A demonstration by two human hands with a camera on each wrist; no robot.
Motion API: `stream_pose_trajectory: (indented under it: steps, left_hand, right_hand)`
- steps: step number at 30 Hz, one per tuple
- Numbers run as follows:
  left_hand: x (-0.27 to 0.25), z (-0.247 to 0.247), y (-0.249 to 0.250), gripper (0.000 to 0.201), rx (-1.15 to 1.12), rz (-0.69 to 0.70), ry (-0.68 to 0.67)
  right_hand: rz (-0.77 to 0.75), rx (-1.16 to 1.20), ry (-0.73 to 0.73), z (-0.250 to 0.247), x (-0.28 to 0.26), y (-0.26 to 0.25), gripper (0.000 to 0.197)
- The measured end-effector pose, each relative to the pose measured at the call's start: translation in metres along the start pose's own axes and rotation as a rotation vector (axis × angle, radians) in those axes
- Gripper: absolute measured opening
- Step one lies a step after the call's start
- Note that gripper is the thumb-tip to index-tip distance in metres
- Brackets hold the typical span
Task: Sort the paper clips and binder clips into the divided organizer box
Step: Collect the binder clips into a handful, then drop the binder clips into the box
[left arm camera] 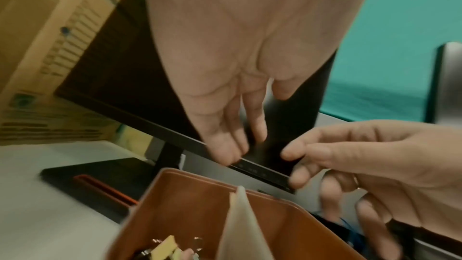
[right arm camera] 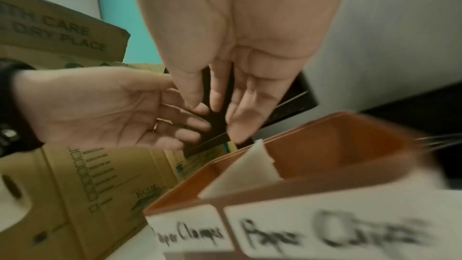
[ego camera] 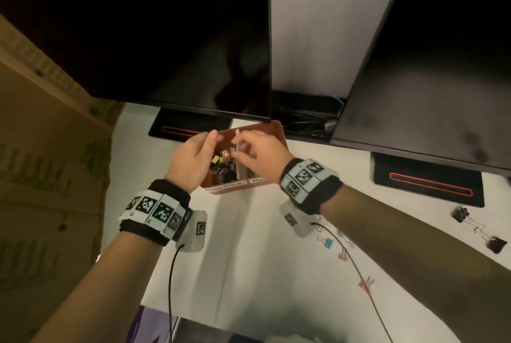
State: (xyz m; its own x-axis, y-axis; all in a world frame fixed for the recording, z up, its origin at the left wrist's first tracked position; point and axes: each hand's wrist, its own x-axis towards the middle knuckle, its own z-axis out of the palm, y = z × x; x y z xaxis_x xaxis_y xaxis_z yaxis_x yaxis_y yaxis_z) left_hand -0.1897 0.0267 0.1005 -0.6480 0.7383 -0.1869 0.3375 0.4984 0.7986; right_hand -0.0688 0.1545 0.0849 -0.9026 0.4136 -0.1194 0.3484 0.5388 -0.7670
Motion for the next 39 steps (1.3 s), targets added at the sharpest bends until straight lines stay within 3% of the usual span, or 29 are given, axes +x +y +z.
stream_pose_trajectory:
  steps: [4, 10, 13, 16, 20, 24, 27, 29, 32, 35, 39]
  left_hand:
    - [-0.022, 0.046, 0.013, 0.011, -0.035, 0.161, -0.145]
    - [-0.046, 0.154, 0.006, 0.034, 0.254, 0.3, -0.451]
    - [-0.046, 0.192, -0.006, 0.046, 0.354, 0.251, -0.491]
    - [-0.045, 0.212, -0.012, 0.046, 0.428, 0.18, -0.477]
    - [-0.043, 0.219, -0.012, 0.027, 0.43, 0.169, -0.409]
    - [-0.044, 0.216, -0.012, 0.023, 0.324, 0.013, -0.342]
    - [-0.05, 0.211, -0.006, 0.013, 0.231, -0.066, -0.368]
    - [-0.057, 0.206, 0.002, 0.015, 0.179, -0.042, -0.425]
    - [-0.069, 0.206, 0.008, 0.026, 0.228, 0.084, -0.561]
    - [-0.08, 0.221, 0.004, 0.038, 0.343, 0.159, -0.693]
    - [-0.09, 0.236, -0.005, 0.023, 0.408, 0.131, -0.659]
  right_hand:
    - [0.037, -0.14, -0.002, -0.034, -0.071, 0.061, 0.022]
    - [0.176, -0.293, -0.419, -0.039, -0.189, 0.14, 0.034]
    - [0.147, -0.318, -0.609, -0.027, -0.222, 0.154, 0.039]
    - [0.135, -0.357, -0.695, -0.02, -0.238, 0.163, 0.038]
    - [0.08, -0.301, -0.649, -0.018, -0.245, 0.175, 0.024]
    - [0.14, -0.276, -0.553, -0.022, -0.248, 0.185, 0.02]
    - [0.154, -0.262, -0.525, -0.022, -0.253, 0.194, 0.016]
    - [0.163, -0.167, -0.433, -0.027, -0.253, 0.198, 0.021]
    - [0.195, -0.046, -0.239, -0.039, -0.24, 0.204, 0.045]
    - [0.215, -0.105, -0.264, -0.041, -0.221, 0.205, 0.057]
    - [0.248, -0.143, -0.326, -0.031, -0.207, 0.206, 0.052]
